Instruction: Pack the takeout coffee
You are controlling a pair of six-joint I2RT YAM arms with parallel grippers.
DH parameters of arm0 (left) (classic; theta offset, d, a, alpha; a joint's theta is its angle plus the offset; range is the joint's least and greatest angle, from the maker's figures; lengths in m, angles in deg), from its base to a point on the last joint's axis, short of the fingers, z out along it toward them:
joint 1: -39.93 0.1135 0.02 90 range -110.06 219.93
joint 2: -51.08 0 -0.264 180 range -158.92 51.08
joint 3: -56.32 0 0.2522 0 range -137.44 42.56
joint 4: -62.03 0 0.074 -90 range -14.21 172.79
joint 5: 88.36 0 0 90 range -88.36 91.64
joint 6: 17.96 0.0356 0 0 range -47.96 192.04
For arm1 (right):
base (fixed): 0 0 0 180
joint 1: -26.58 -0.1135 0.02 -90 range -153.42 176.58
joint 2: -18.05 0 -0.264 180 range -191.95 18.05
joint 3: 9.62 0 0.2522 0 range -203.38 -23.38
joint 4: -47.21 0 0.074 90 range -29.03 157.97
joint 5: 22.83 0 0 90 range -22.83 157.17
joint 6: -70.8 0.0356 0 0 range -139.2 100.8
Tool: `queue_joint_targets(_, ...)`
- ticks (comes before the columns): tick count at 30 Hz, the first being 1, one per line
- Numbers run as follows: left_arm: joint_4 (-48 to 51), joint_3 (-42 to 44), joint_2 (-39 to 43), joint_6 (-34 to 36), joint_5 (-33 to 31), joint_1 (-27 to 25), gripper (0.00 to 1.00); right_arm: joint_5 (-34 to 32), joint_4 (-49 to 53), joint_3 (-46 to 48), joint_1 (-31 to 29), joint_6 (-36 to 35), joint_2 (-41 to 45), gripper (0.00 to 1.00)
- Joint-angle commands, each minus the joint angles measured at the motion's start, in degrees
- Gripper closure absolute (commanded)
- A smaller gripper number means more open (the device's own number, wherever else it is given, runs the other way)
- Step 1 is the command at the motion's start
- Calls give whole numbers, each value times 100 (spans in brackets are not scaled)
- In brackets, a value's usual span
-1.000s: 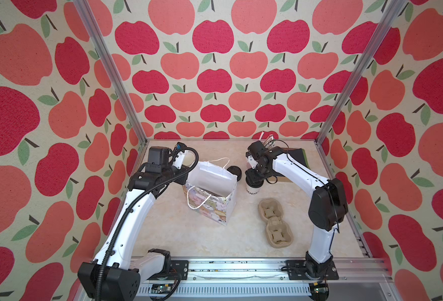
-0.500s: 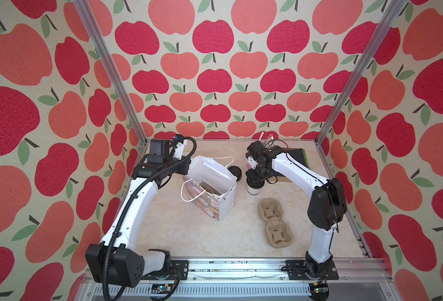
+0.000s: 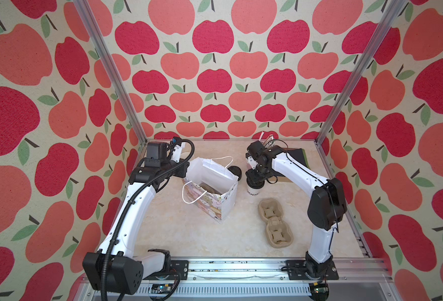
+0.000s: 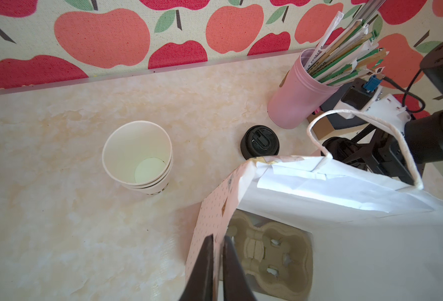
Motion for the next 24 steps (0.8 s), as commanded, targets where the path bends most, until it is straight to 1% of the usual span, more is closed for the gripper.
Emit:
queue_joint_targets(1, 104, 10, 140, 36, 126, 96, 75, -44, 300, 87, -58, -65, 116, 32)
queue_joint_targets(2, 120, -6, 148, 36, 145, 122, 71, -35, 296, 112, -71, -61, 136, 32)
queue_joint_targets(9, 353, -173, 183, 266, 546, 301, 49, -62, 331, 109, -84, -103, 191, 32)
queue_joint_targets(12, 579, -243, 61, 425, 579, 303, 44, -44, 331, 111, -94, -105, 192, 32)
queue_joint_targets(14, 688, -296, -53, 499, 565, 303, 43, -34, 344, 96, -93, -105, 174, 32)
queue_joint_targets(17, 686, -332, -192, 537, 540, 304, 44, -37, 383, 48, -101, -127, 147, 32)
queue_joint_targets(24, 506, -417, -522, 506, 436, 303, 56, -43, 368, 11, -136, -157, 130, 33)
